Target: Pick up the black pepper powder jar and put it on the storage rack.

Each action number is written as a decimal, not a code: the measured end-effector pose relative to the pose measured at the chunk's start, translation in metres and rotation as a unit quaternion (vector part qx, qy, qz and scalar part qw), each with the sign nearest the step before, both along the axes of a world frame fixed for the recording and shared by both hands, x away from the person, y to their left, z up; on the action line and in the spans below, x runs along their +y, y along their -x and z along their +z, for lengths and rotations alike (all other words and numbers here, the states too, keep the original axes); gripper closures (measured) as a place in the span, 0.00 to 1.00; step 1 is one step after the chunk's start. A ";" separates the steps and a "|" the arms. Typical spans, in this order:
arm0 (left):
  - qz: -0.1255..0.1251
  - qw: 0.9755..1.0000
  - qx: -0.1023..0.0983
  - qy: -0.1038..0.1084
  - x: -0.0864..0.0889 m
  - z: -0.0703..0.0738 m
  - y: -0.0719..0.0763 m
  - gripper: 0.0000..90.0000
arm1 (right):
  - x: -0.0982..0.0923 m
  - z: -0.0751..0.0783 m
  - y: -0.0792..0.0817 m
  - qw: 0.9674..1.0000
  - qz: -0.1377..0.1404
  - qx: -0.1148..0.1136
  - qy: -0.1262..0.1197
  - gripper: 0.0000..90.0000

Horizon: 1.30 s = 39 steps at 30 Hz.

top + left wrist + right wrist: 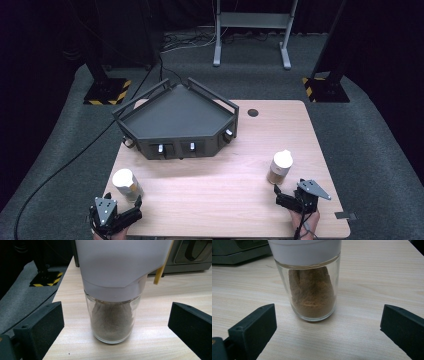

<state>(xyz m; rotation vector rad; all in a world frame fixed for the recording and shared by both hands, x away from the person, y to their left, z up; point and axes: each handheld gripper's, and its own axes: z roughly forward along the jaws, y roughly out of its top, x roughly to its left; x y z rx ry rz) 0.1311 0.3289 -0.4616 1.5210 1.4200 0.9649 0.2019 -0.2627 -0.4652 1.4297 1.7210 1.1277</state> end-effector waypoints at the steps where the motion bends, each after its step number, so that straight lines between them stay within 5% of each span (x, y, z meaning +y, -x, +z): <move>1: 0.000 1.000 0.000 0.000 0.000 0.000 0.000 0.00 | 0.000 0.000 0.000 1.000 0.000 0.001 0.000 0.00; 39: 0.003 1.000 0.012 -0.016 -0.004 -0.006 -0.037 0.00 | 0.001 0.001 -0.001 1.000 0.002 0.001 0.005 0.00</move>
